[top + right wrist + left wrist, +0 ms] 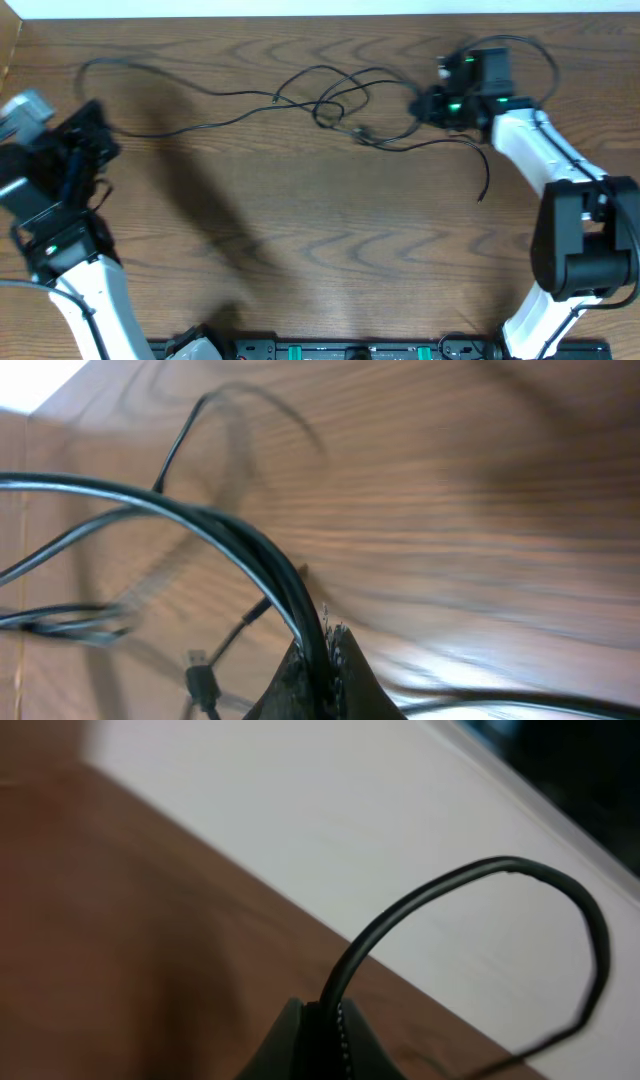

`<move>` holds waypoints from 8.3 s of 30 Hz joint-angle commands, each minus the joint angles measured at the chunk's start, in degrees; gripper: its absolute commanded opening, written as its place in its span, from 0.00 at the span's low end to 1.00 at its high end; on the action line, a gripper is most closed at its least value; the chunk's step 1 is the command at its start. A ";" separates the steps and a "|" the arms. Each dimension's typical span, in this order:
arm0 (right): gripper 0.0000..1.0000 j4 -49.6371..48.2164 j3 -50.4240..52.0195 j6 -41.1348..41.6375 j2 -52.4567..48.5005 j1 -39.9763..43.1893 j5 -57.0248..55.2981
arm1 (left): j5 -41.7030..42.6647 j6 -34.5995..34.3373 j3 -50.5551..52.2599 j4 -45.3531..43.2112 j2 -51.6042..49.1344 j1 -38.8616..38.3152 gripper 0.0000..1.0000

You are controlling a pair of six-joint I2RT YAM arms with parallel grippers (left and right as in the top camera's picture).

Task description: Untangle cables

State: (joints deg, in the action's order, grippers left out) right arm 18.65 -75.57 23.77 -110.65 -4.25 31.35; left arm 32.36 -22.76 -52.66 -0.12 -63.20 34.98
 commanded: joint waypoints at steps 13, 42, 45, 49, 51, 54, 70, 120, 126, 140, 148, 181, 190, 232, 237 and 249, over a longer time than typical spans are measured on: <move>0.01 1.33 -0.04 -4.57 -0.26 12.81 0.68 | -26.40 5.64 -1.62 5.05 0.44 13.92 0.07; 0.01 8.92 -0.04 -8.70 -0.26 34.03 0.79 | -32.17 9.84 -1.62 7.87 -2.25 16.22 0.07; 0.01 9.99 -0.04 -9.57 -0.26 33.99 1.01 | -29.33 9.84 -1.62 7.80 -2.40 16.15 0.08; 0.12 11.26 -0.04 -13.18 -0.26 33.20 4.98 | -24.33 9.84 -1.62 7.87 -2.60 16.04 0.07; 0.20 11.41 -0.04 -15.80 -0.26 32.54 6.97 | -22.34 9.84 -1.62 7.87 -2.84 16.04 0.08; 0.59 12.76 -0.04 -17.33 -0.26 31.10 7.21 | -17.20 9.84 -1.62 7.87 -3.37 15.85 0.07; 0.98 20.63 -0.04 -34.16 -0.26 13.88 15.80 | -7.30 9.88 -1.57 11.98 -9.27 6.47 0.08; 0.99 0.22 -0.04 13.14 -0.39 -32.22 -7.50 | -7.34 22.12 -0.20 24.33 -18.80 -15.26 0.87; 0.99 -0.44 -0.04 15.34 -1.03 -34.71 -10.08 | -7.32 22.10 1.66 26.27 -18.80 -15.45 0.87; 0.89 1.11 -0.02 17.99 -4.22 -35.28 -18.75 | -7.32 22.10 1.79 26.86 -18.80 -15.45 0.87; 0.76 1.27 -0.02 17.99 -4.24 -34.93 -27.56 | -7.32 22.10 1.79 26.86 -18.80 -15.45 0.87; 0.80 -2.08 -0.07 23.47 -11.89 -33.77 -25.00 | -7.34 22.12 1.79 26.86 -18.80 -15.45 0.88; 0.73 -3.06 -0.07 44.70 -11.89 -32.35 -15.82 | -7.34 22.10 1.79 26.86 -18.80 -15.45 0.87; 0.01 -2.23 -0.09 36.63 -4.33 -30.18 -12.85 | -7.52 22.12 1.79 26.86 -18.80 -15.45 0.87; 0.01 -4.22 -0.09 28.59 3.48 -30.21 -12.96 | -7.50 22.10 1.79 26.84 -18.80 -15.45 0.87; 0.01 -8.15 -0.09 18.08 17.92 -30.23 -17.94 | -7.50 22.10 1.79 26.86 -18.80 -15.45 0.88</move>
State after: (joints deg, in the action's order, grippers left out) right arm 11.29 -75.35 46.41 -95.02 -34.46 15.77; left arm 24.34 -1.43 -51.68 26.61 -81.87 19.66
